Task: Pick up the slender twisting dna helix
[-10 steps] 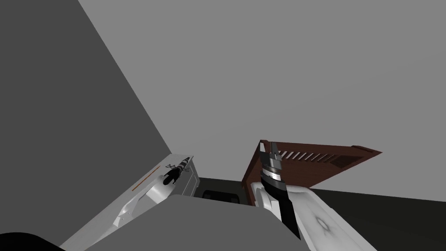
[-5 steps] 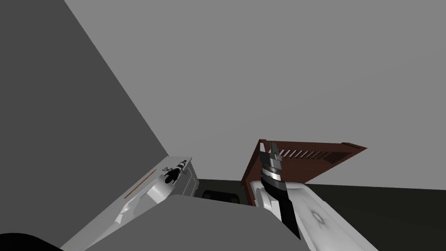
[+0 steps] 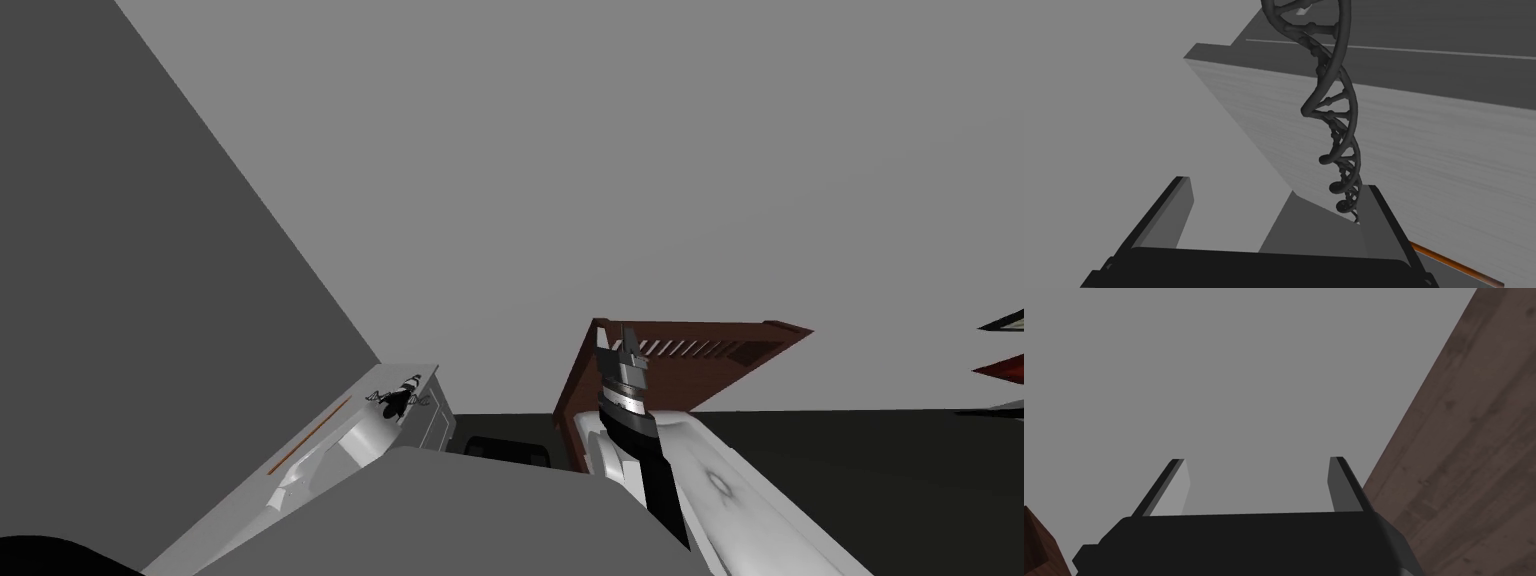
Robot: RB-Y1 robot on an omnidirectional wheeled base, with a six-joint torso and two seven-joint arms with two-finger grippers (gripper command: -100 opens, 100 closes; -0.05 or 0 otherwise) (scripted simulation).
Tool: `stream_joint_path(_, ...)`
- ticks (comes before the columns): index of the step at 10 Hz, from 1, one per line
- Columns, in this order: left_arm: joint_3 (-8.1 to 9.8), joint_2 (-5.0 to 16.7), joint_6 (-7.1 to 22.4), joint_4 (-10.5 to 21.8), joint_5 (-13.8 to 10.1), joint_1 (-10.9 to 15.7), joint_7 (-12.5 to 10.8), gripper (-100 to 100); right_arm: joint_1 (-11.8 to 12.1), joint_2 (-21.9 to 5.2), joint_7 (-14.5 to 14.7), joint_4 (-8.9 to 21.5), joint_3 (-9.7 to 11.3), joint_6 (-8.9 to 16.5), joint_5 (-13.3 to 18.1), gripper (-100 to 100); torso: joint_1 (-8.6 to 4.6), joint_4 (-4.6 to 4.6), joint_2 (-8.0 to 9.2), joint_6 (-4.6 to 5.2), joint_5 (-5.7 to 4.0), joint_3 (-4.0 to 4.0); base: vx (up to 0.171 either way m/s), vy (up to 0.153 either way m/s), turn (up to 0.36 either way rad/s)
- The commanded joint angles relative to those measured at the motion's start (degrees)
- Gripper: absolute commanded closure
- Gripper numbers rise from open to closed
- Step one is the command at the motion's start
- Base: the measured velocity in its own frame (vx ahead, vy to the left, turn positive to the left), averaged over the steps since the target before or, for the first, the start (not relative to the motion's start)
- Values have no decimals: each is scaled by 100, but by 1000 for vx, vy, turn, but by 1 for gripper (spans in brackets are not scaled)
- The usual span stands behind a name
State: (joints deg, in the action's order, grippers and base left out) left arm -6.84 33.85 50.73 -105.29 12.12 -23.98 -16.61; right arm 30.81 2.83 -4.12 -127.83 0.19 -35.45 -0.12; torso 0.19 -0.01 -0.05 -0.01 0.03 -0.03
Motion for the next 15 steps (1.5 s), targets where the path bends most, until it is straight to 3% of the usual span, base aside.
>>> stream_joint_path(1,-49,4,286,157,61,66,-83,-100,0,0,0,0,0,0,0,0,0,0,0,0,0,0,15,57,-130)
stream_joint_path(9,-273,-193,1306,505,255,216,-346,-100,0,0,0,0,0,0,0,0,2,0,-2,-2,1,-1,10,54,-78)
stream_joint_path(10,-257,-173,1202,524,252,235,-322,-100,1,0,0,0,0,0,0,0,5,-1,-4,-2,2,-2,9,31,-21)
stream_joint_path(11,-263,-180,1222,535,258,239,-334,0,1,0,0,0,0,0,0,0,-6,0,-1,-4,0,-1,2,6,3)
stream_joint_path(12,-219,-220,1075,736,270,305,-305,-100,1,0,0,0,0,0,0,0,-15,0,2,-4,-3,1,5,6,2)
stream_joint_path(15,-146,-289,834,1071,292,415,-259,-100,1,0,0,0,0,0,0,0,-17,0,0,-3,-3,0,8,6,1)
